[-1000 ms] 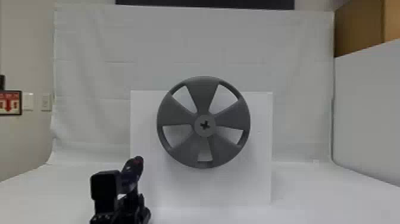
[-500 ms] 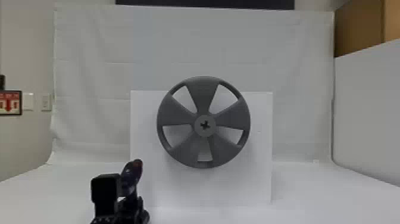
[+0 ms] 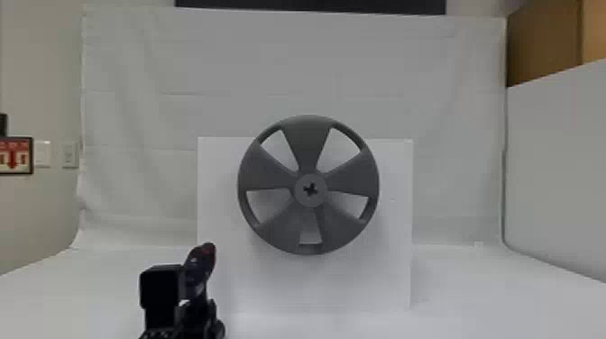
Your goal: Grasp the drill and bring into the middle of wheel
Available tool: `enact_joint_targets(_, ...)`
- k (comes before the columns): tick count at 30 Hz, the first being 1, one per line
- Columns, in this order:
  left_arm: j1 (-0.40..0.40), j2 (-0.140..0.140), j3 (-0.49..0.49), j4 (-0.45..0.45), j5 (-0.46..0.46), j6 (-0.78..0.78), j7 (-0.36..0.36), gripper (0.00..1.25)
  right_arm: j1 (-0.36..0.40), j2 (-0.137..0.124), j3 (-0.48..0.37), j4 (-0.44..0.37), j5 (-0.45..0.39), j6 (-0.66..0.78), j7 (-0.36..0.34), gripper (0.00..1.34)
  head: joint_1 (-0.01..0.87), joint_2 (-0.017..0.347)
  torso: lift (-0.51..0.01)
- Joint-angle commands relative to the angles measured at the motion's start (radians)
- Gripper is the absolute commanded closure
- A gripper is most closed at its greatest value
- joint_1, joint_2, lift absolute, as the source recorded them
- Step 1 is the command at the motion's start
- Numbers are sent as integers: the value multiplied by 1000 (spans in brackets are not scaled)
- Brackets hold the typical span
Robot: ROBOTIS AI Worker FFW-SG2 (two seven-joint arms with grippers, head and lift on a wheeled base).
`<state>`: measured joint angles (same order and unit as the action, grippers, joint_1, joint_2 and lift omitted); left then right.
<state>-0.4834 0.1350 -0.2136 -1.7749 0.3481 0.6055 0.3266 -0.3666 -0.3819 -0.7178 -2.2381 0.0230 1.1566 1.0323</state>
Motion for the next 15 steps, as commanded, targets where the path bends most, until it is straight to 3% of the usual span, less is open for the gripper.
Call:
enact_joint_targets(1,-1,0,0,2,-3,0,0,1222,0,0,0,0,0,0,0,110,0,0,-406)
enact_joint_targets(3,0,0,2,2,-5,-1,0,1199,0,0,0,0,0,0,0,110,0,0,-406)
enact_joint_targets(5,2,-2,5,3,-5,-3,0,1098,0,0,1,0,0,0,0,110,0,0,-406)
enact_joint_targets(10,0,-2,-1,6,-23,-4,0,651,0,0,5,0,2,0,0,110,0,0,-406)
enact_joint_targets(15,-1,-2,0,15,-23,-7,0,409,-2,0,9,2,3,0,0,110,0,0,-406)
